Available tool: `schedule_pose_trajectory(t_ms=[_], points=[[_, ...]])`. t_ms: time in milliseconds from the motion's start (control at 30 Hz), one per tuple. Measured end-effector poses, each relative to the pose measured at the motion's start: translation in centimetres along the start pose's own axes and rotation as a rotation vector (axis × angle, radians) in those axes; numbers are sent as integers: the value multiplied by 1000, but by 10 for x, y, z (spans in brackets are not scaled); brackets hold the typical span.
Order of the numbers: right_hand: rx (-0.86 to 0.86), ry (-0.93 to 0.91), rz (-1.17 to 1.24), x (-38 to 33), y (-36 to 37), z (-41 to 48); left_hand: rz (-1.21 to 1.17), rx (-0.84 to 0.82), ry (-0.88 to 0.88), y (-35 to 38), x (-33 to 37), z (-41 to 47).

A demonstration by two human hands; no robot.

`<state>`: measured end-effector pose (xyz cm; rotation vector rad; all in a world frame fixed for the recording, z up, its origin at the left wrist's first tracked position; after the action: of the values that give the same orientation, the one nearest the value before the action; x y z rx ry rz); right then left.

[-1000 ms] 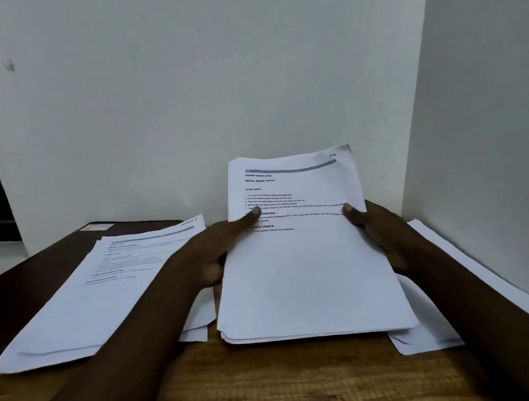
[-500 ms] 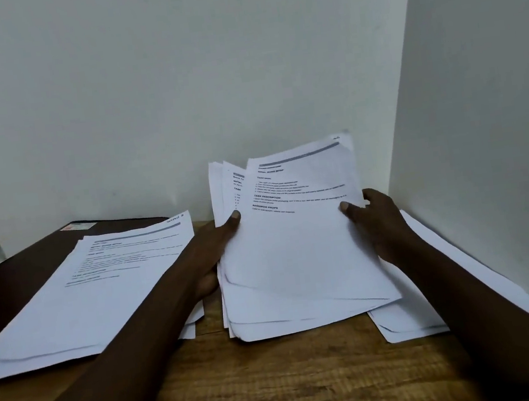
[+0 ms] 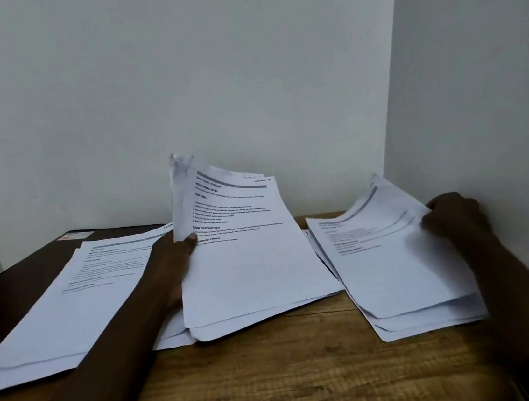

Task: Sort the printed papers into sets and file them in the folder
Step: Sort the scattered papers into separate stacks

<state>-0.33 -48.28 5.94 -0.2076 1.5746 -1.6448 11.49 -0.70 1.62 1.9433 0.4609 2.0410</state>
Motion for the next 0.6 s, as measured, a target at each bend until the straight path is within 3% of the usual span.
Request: schedule_pose_trajectory(t_ms=[100, 200, 267, 400, 500, 600], points=[[99, -29, -7, -14, 1, -14, 11, 0, 8, 3, 1, 0], [298, -370, 3, -74, -5, -46, -3, -3, 7, 3, 2, 0], [165, -596, -40, -110, 23, -63, -10, -15, 9, 5, 3, 0], [-361, -582, -378, -104, 108, -70, -25, -26, 3, 4, 3, -1], [-380, -555, -384, -90, 107, -61, -43, -30, 4, 2, 4, 2], [-238, -544, 86, -112, 70, -67, -64, -70, 3, 6, 4, 2]])
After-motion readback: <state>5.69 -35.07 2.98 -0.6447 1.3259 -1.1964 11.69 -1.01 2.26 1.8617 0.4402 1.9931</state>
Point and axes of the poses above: each hand's wrist, its own z-axis towards the middle knuckle, its own y-axis out of the palm, x = y × z, the point moved 10 cm from there along z, towards the middle knuckle, and after that the axes turned 14 degrees about -z, right-handed, at the moved point
